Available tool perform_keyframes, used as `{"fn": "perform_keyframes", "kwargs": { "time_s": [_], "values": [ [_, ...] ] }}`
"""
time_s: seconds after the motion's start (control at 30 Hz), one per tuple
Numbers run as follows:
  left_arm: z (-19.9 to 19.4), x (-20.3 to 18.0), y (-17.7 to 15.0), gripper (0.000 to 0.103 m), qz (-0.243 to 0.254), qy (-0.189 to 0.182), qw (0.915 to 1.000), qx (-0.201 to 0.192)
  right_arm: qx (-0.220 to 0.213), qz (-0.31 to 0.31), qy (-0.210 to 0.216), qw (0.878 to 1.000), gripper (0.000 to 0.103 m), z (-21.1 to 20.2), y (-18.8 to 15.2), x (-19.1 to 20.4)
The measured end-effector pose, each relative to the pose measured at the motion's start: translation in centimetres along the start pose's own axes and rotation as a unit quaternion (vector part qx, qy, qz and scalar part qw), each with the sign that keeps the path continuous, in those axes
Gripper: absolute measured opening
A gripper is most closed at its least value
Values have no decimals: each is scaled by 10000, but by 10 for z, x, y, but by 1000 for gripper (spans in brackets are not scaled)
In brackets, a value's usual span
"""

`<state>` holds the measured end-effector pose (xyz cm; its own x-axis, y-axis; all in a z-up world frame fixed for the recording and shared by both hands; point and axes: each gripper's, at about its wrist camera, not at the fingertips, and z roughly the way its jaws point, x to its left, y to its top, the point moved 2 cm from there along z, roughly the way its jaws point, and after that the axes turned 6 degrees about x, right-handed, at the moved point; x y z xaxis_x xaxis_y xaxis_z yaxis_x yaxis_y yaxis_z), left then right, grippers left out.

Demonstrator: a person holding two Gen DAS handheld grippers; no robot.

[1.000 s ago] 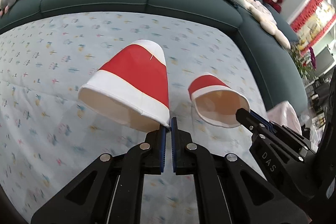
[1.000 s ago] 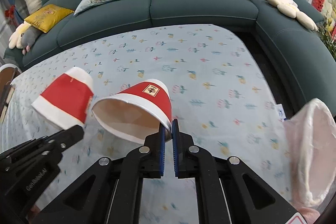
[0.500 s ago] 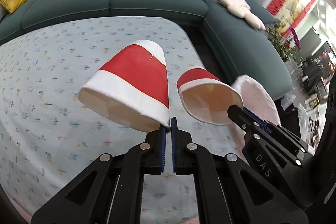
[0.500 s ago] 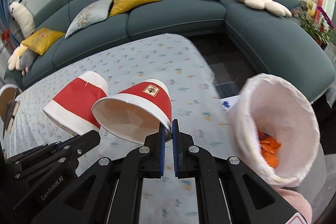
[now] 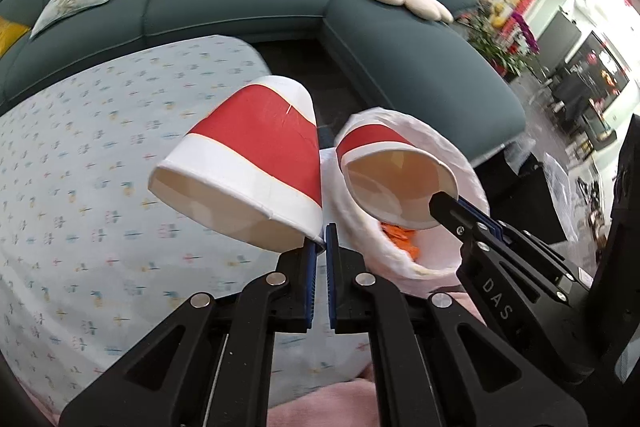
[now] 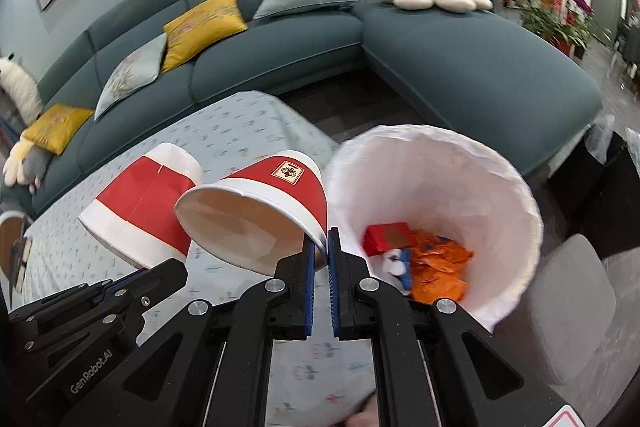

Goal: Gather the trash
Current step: 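Carry both red paper cups over the bin with both tools, then open the left tool to drop its cup while the right tool drops its cup into the bin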

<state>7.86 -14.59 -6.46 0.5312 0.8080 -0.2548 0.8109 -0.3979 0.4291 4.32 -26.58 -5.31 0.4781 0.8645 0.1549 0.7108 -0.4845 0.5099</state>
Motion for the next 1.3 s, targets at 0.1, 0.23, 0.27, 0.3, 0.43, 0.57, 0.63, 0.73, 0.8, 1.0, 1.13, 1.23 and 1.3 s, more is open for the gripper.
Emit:
{"fn": "perform_keyframes", "kwargs": {
  "time_s": [0.1,0.23,0.27,0.3,0.43,0.57,0.63,0.73,0.8,1.0,1.13,1.23,1.3],
  "values": [
    [5,-19,0,4,133,-32,9999,40,-33,160,-45,9999,6,-4,1,-20],
    [10,-41,0,4,269,-79,9996,79,-68,352,-114,9993,6,-8,1,-45],
    [11,-48,1,4,302,-99,9994,94,-77,395,-130,9991,6,-8,2,-50],
    [13,-52,1,4,335,-109,9993,106,-85,436,-143,9989,6,-9,2,-55],
    [19,-67,2,4,443,-121,9988,154,-122,631,-205,9977,6,-12,3,-78],
    [26,-80,1,4,538,-132,9982,230,-139,775,-242,9966,6,-14,3,-95],
    [28,-83,1,4,551,-147,9980,262,-146,826,-258,9961,6,-14,1,-100],
    [33,-89,2,4,590,-156,9977,309,-154,889,-269,9956,6,-15,-1,-106],
    [35,-92,2,5,622,-159,9974,331,-158,907,-276,9954,6,-15,-2,-108],
    [41,-100,5,5,671,-180,9969,382,-163,966,-272,9948,6,-15,-2,-114],
    [44,-105,9,5,708,-175,9966,395,-165,1012,-283,9943,6,-14,0,-118],
    [47,-108,12,5,720,-181,9965,397,-164,1039,-288,9940,6,-13,2,-120],
    [49,-109,15,5,693,-197,9965,413,-158,1050,-288,9939,6,-12,2,-120]
  ]
}}
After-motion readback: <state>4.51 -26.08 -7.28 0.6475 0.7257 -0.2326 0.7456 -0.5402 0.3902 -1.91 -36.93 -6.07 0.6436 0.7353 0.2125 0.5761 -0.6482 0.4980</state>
